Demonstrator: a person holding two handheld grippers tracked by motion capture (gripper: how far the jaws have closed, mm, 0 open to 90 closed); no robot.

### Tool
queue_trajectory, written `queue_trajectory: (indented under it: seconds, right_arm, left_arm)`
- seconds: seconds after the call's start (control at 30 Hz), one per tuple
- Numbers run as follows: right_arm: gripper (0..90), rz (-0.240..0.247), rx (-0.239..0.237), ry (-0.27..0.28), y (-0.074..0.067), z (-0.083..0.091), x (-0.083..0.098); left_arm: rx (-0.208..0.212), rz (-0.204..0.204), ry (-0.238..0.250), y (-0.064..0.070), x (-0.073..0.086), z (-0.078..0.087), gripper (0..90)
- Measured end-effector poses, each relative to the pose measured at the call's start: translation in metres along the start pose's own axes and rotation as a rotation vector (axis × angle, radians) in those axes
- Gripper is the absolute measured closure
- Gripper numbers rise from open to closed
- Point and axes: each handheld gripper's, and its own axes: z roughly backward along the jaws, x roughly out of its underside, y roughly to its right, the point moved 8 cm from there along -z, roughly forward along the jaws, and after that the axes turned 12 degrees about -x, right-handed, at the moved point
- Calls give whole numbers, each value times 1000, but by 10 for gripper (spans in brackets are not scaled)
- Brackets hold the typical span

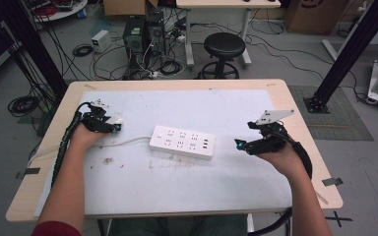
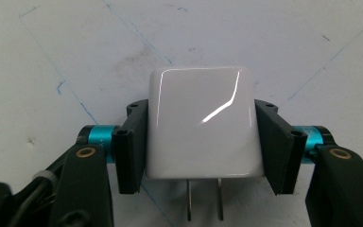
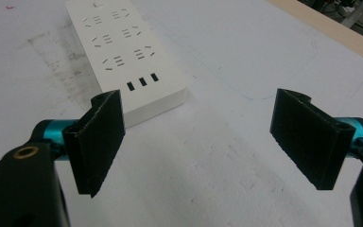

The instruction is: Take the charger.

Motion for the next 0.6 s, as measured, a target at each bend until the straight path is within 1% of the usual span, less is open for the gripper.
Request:
queue_trajectory:
  seconds: [0.1,0.13,0.17,0.2,0.23,0.27,0.3,0.33,0.37,0.47,0.5,0.53,0.57,0.6]
  right_arm:
    - [188,-4,-1,-2,0,0,0]
    - [188,-4,-1,-2,0,0,0]
    - [188,-6,1,0,0,1,0]
    - [188,-3,1,0,0,1,0]
    - [188,-3,1,0,0,1,0]
    - [188,-3,2,0,0,2,0]
    - [188,-1,1,0,1,2,-1]
    - [188,-1,1,-2,1,2,-1]
    - [188,-1,1,-2,1,2,-1]
    - [188,0,-3,-6,0,3,-2]
    - [188,6,-6,-5,0,3,-3]
    - [188,9,-11,-6,-1,3,-4]
    - [188,9,-6,-9,-1,3,-4]
    - [188,15,-8,-6,-1,4,-5]
  left_arm:
    - [-2,-1,-1,0,0,0,424]
    - [-5,-8,5,0,-1,2,424]
    - [-13,-6,11,0,-3,4,425]
    - [-14,-6,21,0,-4,6,425]
    - [-14,-6,21,0,-4,6,425]
    - [-14,-13,51,2,-10,16,425]
    - [-15,-26,63,3,-13,21,425]
    - [-9,-27,78,5,-15,26,425]
    - [-9,-27,78,5,-15,26,425]
    - [22,-45,118,12,-23,44,425]
    - [38,-55,130,15,-24,49,425]
    - [47,-72,140,19,-26,55,425]
    - [45,-85,145,21,-27,61,425]
    - [55,-91,152,26,-29,66,425]
